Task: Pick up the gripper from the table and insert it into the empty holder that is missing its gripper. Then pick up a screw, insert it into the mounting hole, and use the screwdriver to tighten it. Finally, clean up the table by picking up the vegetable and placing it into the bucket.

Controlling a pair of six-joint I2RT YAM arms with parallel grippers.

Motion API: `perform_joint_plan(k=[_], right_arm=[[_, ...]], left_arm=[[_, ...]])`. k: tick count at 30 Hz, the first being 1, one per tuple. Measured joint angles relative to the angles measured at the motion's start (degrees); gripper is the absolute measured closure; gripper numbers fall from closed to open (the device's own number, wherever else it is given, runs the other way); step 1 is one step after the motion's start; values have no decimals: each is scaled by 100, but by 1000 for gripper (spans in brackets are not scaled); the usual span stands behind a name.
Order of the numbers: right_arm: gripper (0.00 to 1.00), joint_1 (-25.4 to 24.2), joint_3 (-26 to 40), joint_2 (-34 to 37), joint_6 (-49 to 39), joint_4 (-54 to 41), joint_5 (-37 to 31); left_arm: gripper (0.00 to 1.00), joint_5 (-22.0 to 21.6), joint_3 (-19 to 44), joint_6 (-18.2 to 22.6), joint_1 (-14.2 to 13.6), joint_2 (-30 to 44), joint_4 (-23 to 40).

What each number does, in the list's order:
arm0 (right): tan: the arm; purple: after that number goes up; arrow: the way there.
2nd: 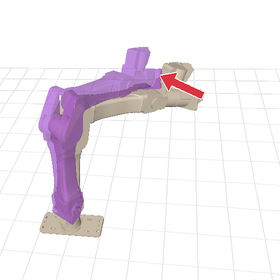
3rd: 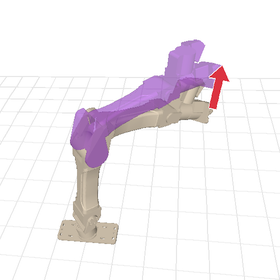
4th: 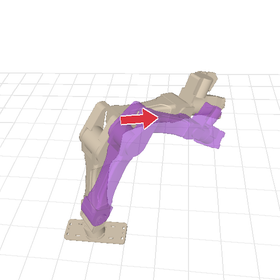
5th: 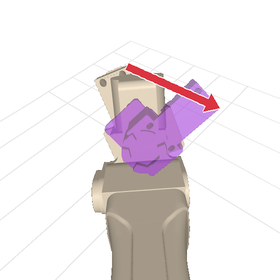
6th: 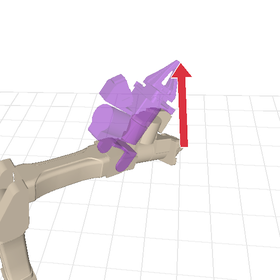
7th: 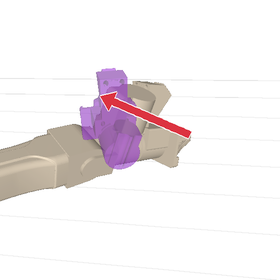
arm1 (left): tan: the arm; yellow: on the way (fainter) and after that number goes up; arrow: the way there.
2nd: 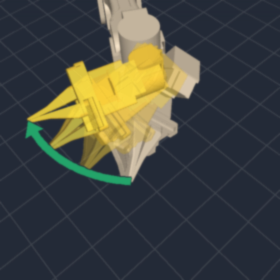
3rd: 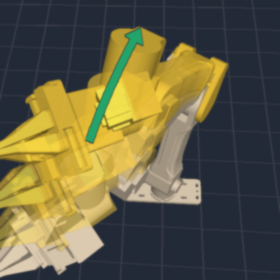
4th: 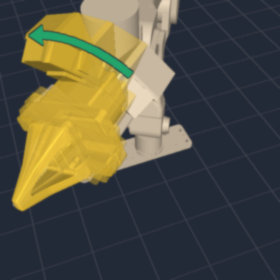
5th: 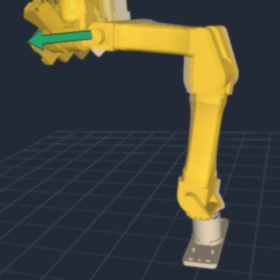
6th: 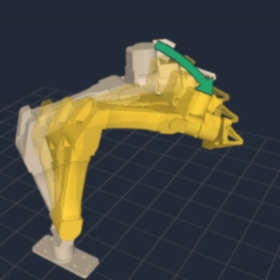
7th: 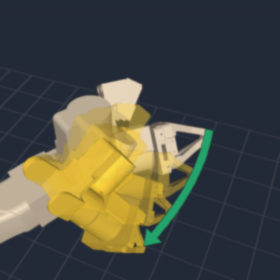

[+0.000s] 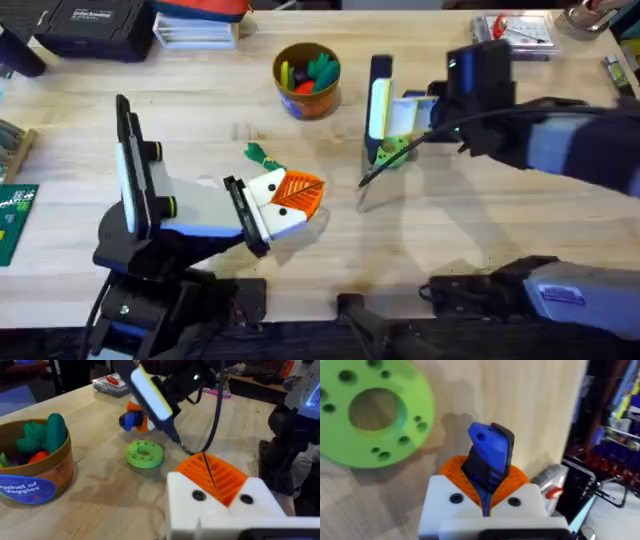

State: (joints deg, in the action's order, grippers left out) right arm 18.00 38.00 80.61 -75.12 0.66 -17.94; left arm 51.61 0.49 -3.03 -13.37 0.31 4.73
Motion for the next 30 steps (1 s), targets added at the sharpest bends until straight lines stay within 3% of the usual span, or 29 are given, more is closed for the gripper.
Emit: perform_joint_plan(k=[7,9,12,16,21,30], right_arm=[[962,-29,11,623,-201,24,-19],[786,-29,19,621,-179,51,-29],[397,-29,111,623,3,119,-71],[40,-29,178,586,569,194,-205],[8,24,184,460,1235,-79,-469],[9,289,697,-717,2492,-2608,-669]], left_arm=[[996,-2,0,0,0,-2,0],[996,-4,0,2,0,0,0],[996,-7,0,1,0,-1,0],[996,-17,0,1,0,-1,0],[996,-19,0,2,0,0,0],[996,-21,0,2,0,0,0]])
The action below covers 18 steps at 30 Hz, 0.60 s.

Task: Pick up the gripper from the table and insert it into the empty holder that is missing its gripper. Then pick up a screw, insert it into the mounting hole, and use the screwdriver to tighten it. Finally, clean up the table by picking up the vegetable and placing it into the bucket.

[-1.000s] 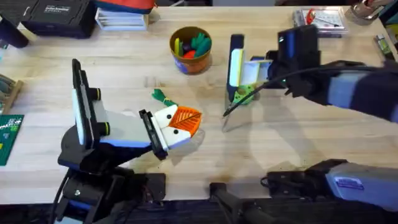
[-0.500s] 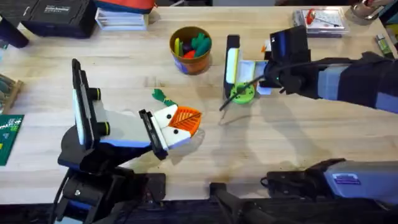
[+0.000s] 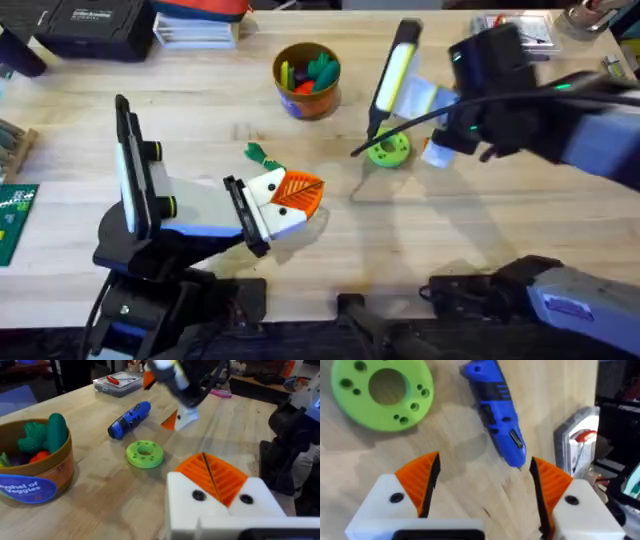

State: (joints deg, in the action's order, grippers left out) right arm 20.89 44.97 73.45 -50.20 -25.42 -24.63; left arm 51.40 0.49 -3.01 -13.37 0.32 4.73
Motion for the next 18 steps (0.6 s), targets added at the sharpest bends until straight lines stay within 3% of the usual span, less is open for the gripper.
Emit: perform_joint_plan(k=[6,10,14,18], right_arm=[[9,694,459,-1166,1208,-1634,-13],[8,1573,564,-1869,2345,-2471,268],[7,2574,566,-2479,3324,-2775,1037],[8,3333,569,-2863,4178,-2748,1592]], left_arm=[[996,2,0,0,0,-1,0],[996,1,0,0,0,0,0],[978,-1,0,12,0,0,0],[367,-5,0,22,0,0,-2]])
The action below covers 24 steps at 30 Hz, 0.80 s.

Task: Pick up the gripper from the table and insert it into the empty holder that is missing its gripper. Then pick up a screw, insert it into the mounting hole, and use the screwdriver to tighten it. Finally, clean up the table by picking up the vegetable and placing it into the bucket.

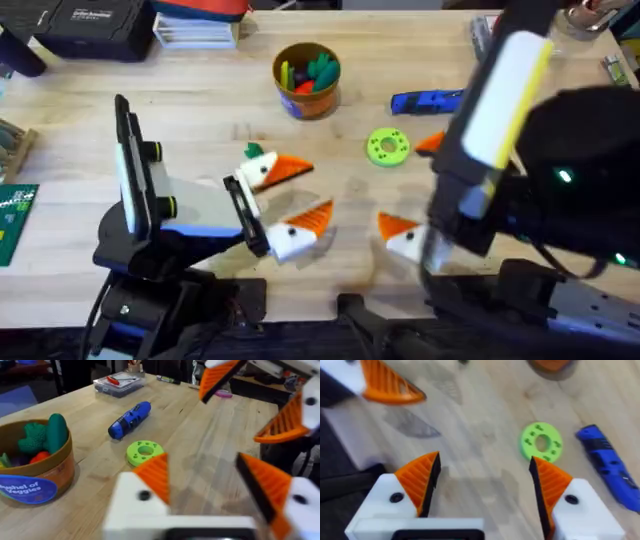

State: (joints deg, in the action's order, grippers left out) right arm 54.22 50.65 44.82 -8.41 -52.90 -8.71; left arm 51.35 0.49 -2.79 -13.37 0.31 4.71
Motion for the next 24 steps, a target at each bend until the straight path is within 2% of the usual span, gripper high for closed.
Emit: perform_joint_plan(k=[1,6,11,15,18,24], right_arm=[[7,322,0,-79,457,-2,204],[8,402,0,6,775,17,294],[8,402,0,243,877,22,308],[8,402,0,534,912,26,323],[8,402,0,750,933,129,323],[8,402,0,1148,903,662,325]], left_arm=[[28,0,0,-16,0,0,0],[15,-42,0,-17,0,0,-21],[15,-448,10,-152,0,0,-46],[15,-1270,261,-632,0,5,291],[15,-1923,773,-819,0,198,812],[15,-3051,1937,-970,0,1425,1640]])
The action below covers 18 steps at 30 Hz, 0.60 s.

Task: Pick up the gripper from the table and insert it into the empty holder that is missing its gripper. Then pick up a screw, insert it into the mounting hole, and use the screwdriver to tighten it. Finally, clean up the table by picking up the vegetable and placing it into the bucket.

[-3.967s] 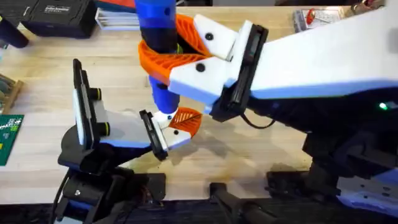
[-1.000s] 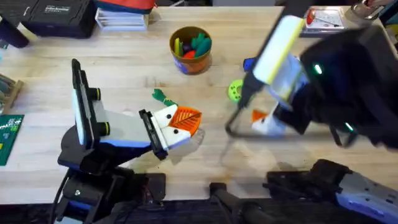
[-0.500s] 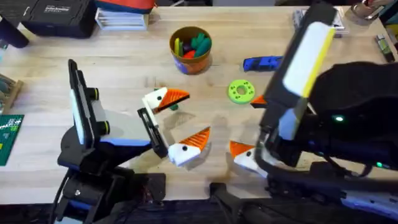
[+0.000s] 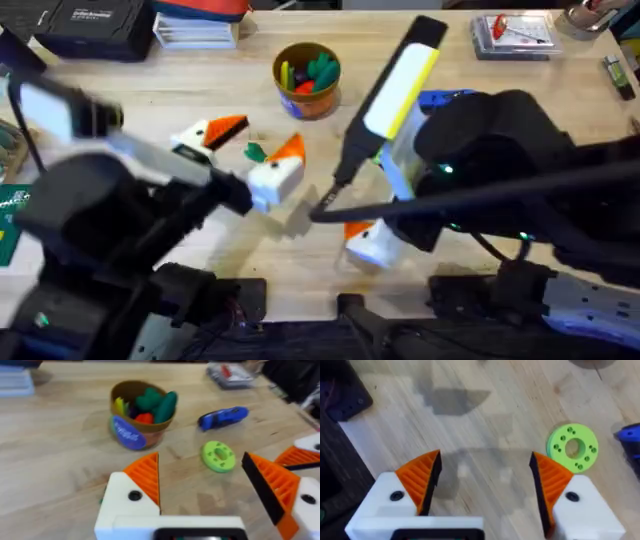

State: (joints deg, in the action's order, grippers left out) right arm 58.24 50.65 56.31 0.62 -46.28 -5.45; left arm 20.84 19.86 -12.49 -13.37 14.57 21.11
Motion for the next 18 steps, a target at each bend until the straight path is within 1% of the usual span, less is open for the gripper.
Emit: perform_joint_plan(k=[4,5,8,10,14,16,18], right_arm=[[8,-33,0,119,-61,389,16],[8,-67,0,119,-64,436,30],[8,-298,19,71,18,436,46],[8,-536,63,-8,209,426,45],[8,-1045,238,-250,563,435,44],[8,-1267,313,-392,672,446,44],[8,-1440,348,-523,734,476,44]], left_arm=[[15,-528,717,-48,0,1225,474],[15,-668,925,-85,0,1552,683],[16,-1007,1532,-238,0,2535,1310],[15,-1109,1866,-312,0,3146,1630],[16,-1073,2221,-407,0,4165,2058],[15,-945,2244,-433,0,4558,2211],[15,-720,2244,-467,0,4932,2310]])
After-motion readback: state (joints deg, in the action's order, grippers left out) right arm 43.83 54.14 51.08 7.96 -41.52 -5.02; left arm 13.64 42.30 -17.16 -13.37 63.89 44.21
